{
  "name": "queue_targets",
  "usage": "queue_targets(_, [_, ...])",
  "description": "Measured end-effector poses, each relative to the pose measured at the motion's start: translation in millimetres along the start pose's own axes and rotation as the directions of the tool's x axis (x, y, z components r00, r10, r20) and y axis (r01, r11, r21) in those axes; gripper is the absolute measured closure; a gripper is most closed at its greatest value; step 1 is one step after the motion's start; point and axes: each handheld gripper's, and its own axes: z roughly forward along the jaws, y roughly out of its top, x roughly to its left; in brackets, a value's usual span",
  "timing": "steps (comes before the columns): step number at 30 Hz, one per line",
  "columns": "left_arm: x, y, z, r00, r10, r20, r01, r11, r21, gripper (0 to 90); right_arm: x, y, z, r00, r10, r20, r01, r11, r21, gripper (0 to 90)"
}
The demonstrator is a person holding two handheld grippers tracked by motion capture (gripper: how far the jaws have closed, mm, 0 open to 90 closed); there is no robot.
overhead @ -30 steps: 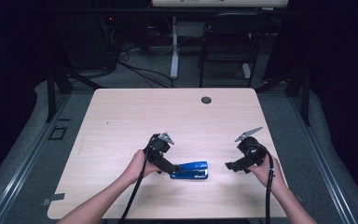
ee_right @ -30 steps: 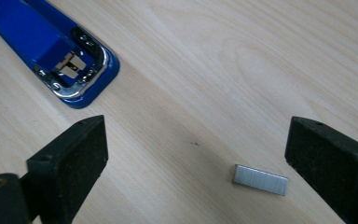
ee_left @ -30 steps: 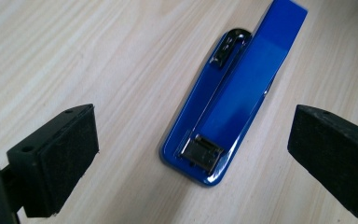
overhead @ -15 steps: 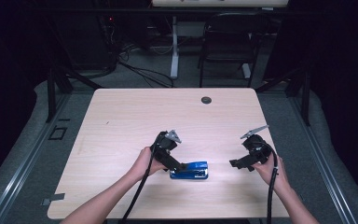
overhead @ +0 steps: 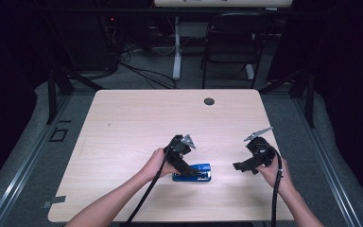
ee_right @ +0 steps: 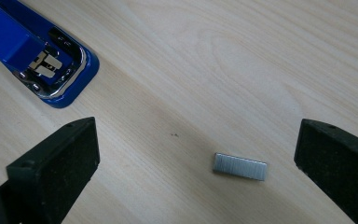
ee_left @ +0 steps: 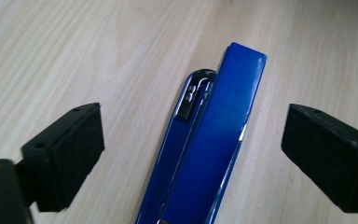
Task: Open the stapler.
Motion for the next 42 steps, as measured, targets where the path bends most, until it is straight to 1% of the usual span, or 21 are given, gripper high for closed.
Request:
queue_targets(2, [-2.6, 2.4, 3.4, 0.9996, 0.025, 0.013, -0.026, 0.9996, 0.009, 12.6, -0.3, 0.1, 0.3, 1.0000, 0.001, -0.003, -0.001, 1.0000, 0.000, 0.0])
queue_targets(7, [-7.3, 7.4, 12.9, 0.9981, 0.060, 0.015, -0.061, 0.9979, 0.023, 19.3, 1.2, 0.2, 2.3, 0.9999, -0.015, -0.003, 0.015, 0.9997, 0.020, 0.0])
queue_targets(9, [-8.2, 9.5, 16.8, 0.9969, 0.073, 0.028, -0.074, 0.9966, 0.037, 24.2, 2.2, 0.0, 2.9, 0.9999, -0.012, -0.003, 0.012, 0.9997, 0.019, 0.0])
queue_targets(10, [-9.0, 10.2, 19.1, 0.9971, 0.073, 0.024, -0.073, 0.9967, 0.035, 25.3, 2.4, 0.0, 2.8, 0.9999, -0.012, -0.005, 0.012, 0.9997, 0.022, 0.0])
queue_targets(12, [-11.1, 12.0, 23.2, 0.9954, 0.089, 0.036, -0.091, 0.9950, 0.042, 29.9, 2.2, 0.4, 2.4, 0.9997, -0.023, -0.006, 0.023, 0.9992, 0.033, 0.3])
queue_targets(14, [-13.0, 13.4, 26.1, 0.9941, 0.103, 0.035, -0.104, 0.9934, 0.047, 31.7, 3.6, 0.5, 3.2, 0.9997, -0.016, -0.018, 0.017, 0.9996, 0.023, 0.4])
queue_targets(16, [-14.0, 14.7, 29.4, 0.9927, 0.115, 0.038, -0.117, 0.9922, 0.044, 36.1, 4.2, 0.5, 3.8, 0.9998, -0.017, -0.012, 0.017, 0.9996, 0.023, 1.7])
queue_targets(18, [-14.8, 15.1, 31.6, 0.9922, 0.119, 0.039, -0.120, 0.9915, 0.049, 43.1, 4.3, 0.3, 4.5, 0.9998, -0.017, -0.008, 0.017, 0.9996, 0.023, 2.7])
queue_targets(20, [-15.0, 15.2, 34.4, 0.9911, 0.124, 0.049, -0.126, 0.9908, 0.050, 44.4, 3.9, 0.3, 4.7, 0.9995, -0.025, -0.021, 0.026, 0.9989, 0.039, 4.2])
queue_targets(23, [-15.8, 15.4, 36.6, 0.9901, 0.129, 0.054, -0.132, 0.9899, 0.052, 47.5, 4.5, 0.0, 6.3, 0.9990, -0.025, -0.037, 0.026, 0.9989, 0.039, 5.9])
queue_targets(24, [-15.8, 15.3, 36.9, 0.9898, 0.131, 0.056, -0.133, 0.9899, 0.048, 49.4, 5.3, 0.3, 6.6, 0.9990, -0.022, -0.040, 0.024, 0.9987, 0.044, 7.6])
queue_targets(25, [-15.6, 15.4, 37.1, 0.9896, 0.130, 0.061, -0.133, 0.9900, 0.048, 50.7, 6.8, 0.3, 7.7, 0.9983, -0.013, -0.057, 0.015, 0.9994, 0.032, 10.5])
queue_targets(29, [-16.3, 14.9, 38.7, 0.9890, 0.137, 0.056, -0.139, 0.9894, 0.042, 55.2, 14.0, 1.8, 11.4, 0.9975, -0.025, -0.066, 0.028, 0.9989, 0.038, 21.2])
queue_targets(32, [-16.8, 13.9, 38.7, 0.9878, 0.150, 0.042, -0.152, 0.9876, 0.039, 59.3, 20.2, 3.5, 15.4, 0.9956, -0.037, -0.086, 0.042, 0.9980, 0.047, 28.6])
queue_targets(33, [-16.6, 13.8, 38.8, 0.9875, 0.152, 0.042, -0.154, 0.9874, 0.038, 59.7, 22.8, 4.2, 16.0, 0.9950, -0.041, -0.091, 0.047, 0.9971, 0.060, 30.8])
queue_targets(34, [-16.5, 13.7, 38.6, 0.9872, 0.153, 0.044, -0.155, 0.9872, 0.039, 59.8, 24.3, 4.5, 17.4, 0.9943, -0.050, -0.094, 0.055, 0.9971, 0.052, 33.7])
queue_targets(36, [-16.7, 13.9, 38.9, 0.9878, 0.149, 0.044, -0.151, 0.9877, 0.040, 59.6, 29.5, 5.7, 20.1, 0.9916, -0.058, -0.116, 0.066, 0.9957, 0.065, 39.9])
queue_targets(38, [-17.0, 14.1, 39.8, 0.9888, 0.143, 0.042, -0.145, 0.9887, 0.039, 56.4, 34.9, 6.7, 23.3, 0.9898, -0.068, -0.125, 0.077, 0.9945, 0.070, 45.0])
queue_targets(39, [-17.0, 14.1, 40.3, 0.9887, 0.145, 0.039, -0.146, 0.9884, 0.042, 56.3, 37.1, 7.6, 24.8, 0.9875, -0.070, -0.141, 0.081, 0.9938, 0.076, 46.8])
queue_targets(40, [-17.1, 13.9, 40.8, 0.9890, 0.143, 0.040, -0.144, 0.9887, 0.041, 56.9, 39.7, 7.8, 26.9, 0.9865, -0.061, -0.152, 0.071, 0.9954, 0.065, 50.6])
queue_targets(42, [-17.2, 13.6, 40.4, 0.9884, 0.147, 0.038, -0.148, 0.9881, 0.040, 59.2, 43.1, 10.1, 28.7, 0.9851, -0.074, -0.155, 0.086, 0.9935, 0.074, 56.4])
